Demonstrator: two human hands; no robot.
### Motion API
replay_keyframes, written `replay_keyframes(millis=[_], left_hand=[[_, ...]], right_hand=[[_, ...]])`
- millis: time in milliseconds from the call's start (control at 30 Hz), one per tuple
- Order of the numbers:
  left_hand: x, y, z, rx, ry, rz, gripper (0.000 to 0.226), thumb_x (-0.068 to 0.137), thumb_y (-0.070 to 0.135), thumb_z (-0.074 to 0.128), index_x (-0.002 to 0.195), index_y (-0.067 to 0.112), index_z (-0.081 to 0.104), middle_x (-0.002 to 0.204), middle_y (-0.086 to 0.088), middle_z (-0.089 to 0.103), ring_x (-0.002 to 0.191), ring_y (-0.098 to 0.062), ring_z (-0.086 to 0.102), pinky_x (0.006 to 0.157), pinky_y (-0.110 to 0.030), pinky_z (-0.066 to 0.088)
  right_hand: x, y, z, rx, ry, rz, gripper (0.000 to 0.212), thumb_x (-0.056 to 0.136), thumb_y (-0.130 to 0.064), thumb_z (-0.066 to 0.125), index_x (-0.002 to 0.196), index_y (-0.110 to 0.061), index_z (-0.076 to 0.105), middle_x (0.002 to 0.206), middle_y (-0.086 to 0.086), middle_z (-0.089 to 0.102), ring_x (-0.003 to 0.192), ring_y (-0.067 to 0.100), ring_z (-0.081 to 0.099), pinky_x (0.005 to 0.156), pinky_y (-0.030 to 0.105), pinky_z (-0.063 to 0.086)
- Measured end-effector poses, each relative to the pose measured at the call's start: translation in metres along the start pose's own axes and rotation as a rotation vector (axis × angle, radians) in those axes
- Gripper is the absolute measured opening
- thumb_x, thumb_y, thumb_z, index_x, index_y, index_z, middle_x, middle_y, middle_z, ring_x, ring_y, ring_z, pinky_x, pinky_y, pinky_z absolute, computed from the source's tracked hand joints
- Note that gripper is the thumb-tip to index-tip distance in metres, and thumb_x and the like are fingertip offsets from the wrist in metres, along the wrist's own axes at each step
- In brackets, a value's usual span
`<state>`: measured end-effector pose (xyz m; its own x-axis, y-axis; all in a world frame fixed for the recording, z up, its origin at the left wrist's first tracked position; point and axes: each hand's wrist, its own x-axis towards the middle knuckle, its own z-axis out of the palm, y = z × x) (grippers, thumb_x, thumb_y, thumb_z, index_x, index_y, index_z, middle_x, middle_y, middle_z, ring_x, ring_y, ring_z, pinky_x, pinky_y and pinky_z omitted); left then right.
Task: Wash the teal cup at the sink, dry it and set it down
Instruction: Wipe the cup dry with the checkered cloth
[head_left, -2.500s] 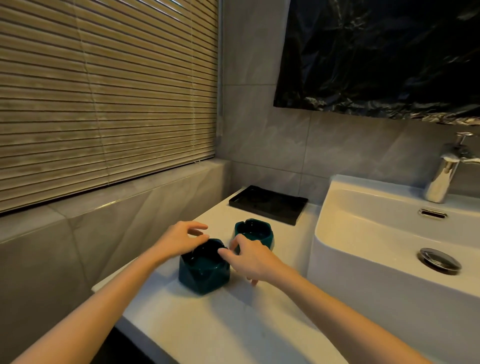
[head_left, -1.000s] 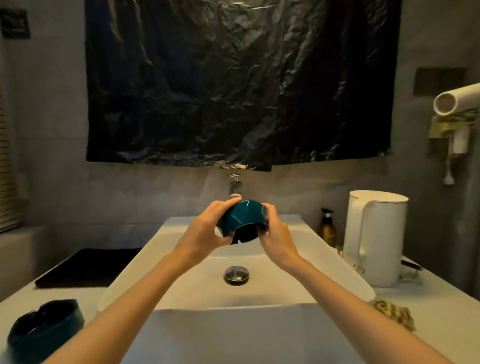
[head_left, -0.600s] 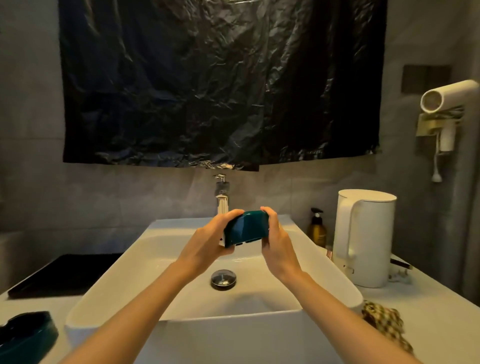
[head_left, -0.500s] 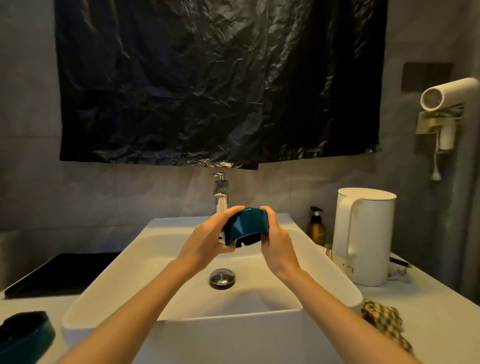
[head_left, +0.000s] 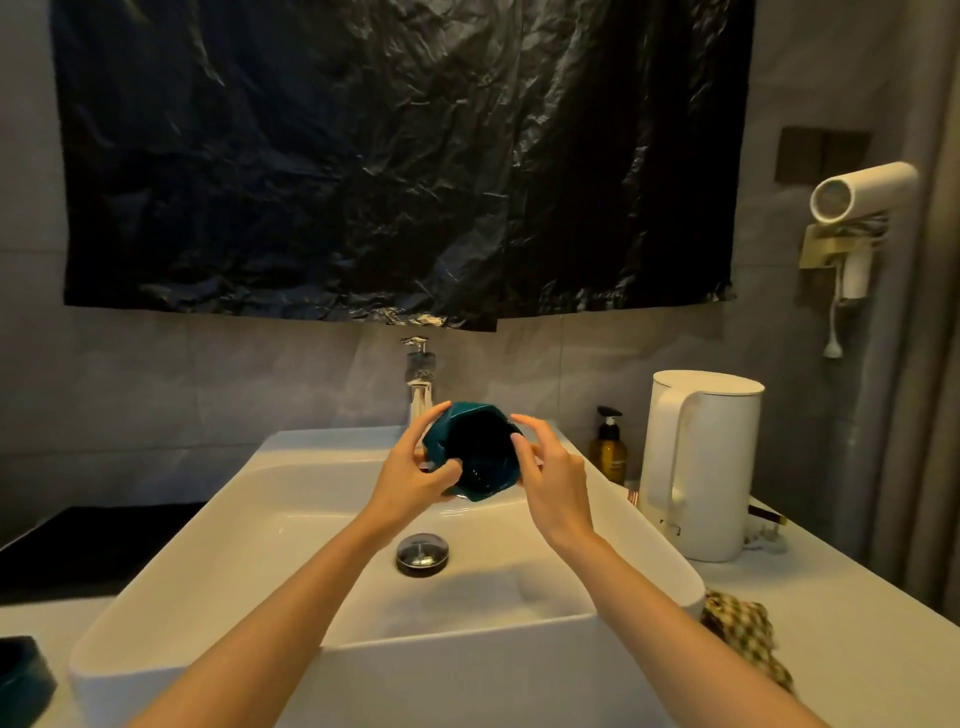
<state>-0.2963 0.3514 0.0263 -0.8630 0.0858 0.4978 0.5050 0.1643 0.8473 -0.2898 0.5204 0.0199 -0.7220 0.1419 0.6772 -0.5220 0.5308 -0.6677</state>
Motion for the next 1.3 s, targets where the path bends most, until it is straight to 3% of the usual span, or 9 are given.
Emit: replay_keyframes(millis=[233,333,433,567,667,767,933,1100,1300], left_hand=[[0.001,-0.003,-0.007,-0.071,0.014,-0.213,0.055,0.092,0.009,0.054,0.137,0.038,0.038,0.139,-0.009,0.043,0.109,-0.032,0.056,0.062,-0.035,0.06],[-0.002,0.0,-0.003,-0.043,-0.015,-0.219,0.052,0.093,0.01,0.053,0.136,0.036,0.038,0.138,-0.01,0.043,0.108,-0.029,0.054,0.06,-0.033,0.059],[-0.005,-0.001,0.0,0.001,-0.038,-0.231,0.052,0.093,0.01,0.053,0.136,0.035,0.038,0.138,-0.01,0.042,0.111,-0.031,0.052,0.062,-0.034,0.058],[-0.007,-0.003,0.003,0.028,-0.038,-0.259,0.051,0.093,0.01,0.053,0.137,0.031,0.039,0.137,-0.011,0.041,0.113,-0.031,0.049,0.064,-0.035,0.057],[-0.008,-0.004,0.003,0.034,-0.044,-0.272,0.051,0.093,0.01,0.053,0.137,0.03,0.04,0.138,-0.012,0.041,0.114,-0.032,0.048,0.063,-0.035,0.057],[-0.009,-0.005,0.003,0.043,-0.049,-0.293,0.05,0.093,0.01,0.053,0.137,0.029,0.04,0.139,-0.012,0.041,0.118,-0.035,0.047,0.061,-0.034,0.056],[-0.009,-0.004,0.002,0.057,-0.042,-0.299,0.049,0.093,0.012,0.054,0.137,0.031,0.04,0.139,-0.011,0.041,0.119,-0.036,0.046,0.068,-0.039,0.056],[-0.005,0.001,-0.001,-0.001,0.028,-0.319,0.043,0.095,0.018,0.052,0.135,0.029,0.043,0.137,-0.012,0.043,0.114,-0.034,0.049,0.065,-0.04,0.056],[-0.001,0.005,-0.009,-0.063,0.089,-0.321,0.039,0.097,0.023,0.047,0.136,0.029,0.043,0.135,-0.011,0.045,0.109,-0.032,0.052,0.061,-0.038,0.058]], right_hand=[[0.008,-0.006,-0.03,-0.031,-0.013,-0.005,0.027,0.097,-0.015,0.049,0.12,-0.026,0.06,0.114,-0.004,0.066,0.105,0.012,0.058,0.09,0.028,0.05],[0.011,0.001,-0.076,-0.149,0.033,-0.001,0.024,0.096,-0.014,0.048,0.11,-0.024,0.066,0.107,-0.002,0.064,0.098,0.015,0.056,0.081,0.027,0.049],[0.0,0.023,-0.12,-0.231,0.028,0.149,0.022,0.098,-0.018,0.046,0.105,-0.026,0.065,0.107,-0.006,0.057,0.094,0.012,0.053,0.08,0.026,0.048],[-0.021,0.086,-0.155,-0.544,-0.158,0.455,0.02,0.095,-0.017,0.05,0.111,-0.025,0.06,0.121,0.004,0.057,0.109,0.022,0.052,0.09,0.037,0.049],[-0.044,0.124,-0.16,-0.746,-0.389,0.614,0.032,0.092,-0.034,0.056,0.122,-0.026,0.054,0.131,0.006,0.052,0.122,0.027,0.046,0.1,0.039,0.043],[-0.064,0.142,-0.153,-0.809,-0.471,0.631,0.032,0.087,-0.044,0.059,0.114,-0.027,0.056,0.122,0.002,0.058,0.111,0.023,0.051,0.094,0.035,0.046],[-0.067,0.133,-0.151,-0.792,-0.292,0.519,0.01,0.092,-0.015,0.049,0.099,-0.017,0.056,0.105,0.008,0.063,0.089,0.022,0.057,0.076,0.033,0.051],[-0.023,0.061,-0.147,-0.598,0.047,0.175,0.003,0.094,-0.013,0.053,0.094,-0.013,0.056,0.093,0.005,0.062,0.08,0.018,0.055,0.065,0.027,0.044],[0.025,-0.018,-0.088,-0.489,-0.078,-0.179,0.013,0.087,-0.019,0.062,0.099,-0.022,0.064,0.092,0.002,0.061,0.083,0.02,0.057,0.071,0.034,0.048]])
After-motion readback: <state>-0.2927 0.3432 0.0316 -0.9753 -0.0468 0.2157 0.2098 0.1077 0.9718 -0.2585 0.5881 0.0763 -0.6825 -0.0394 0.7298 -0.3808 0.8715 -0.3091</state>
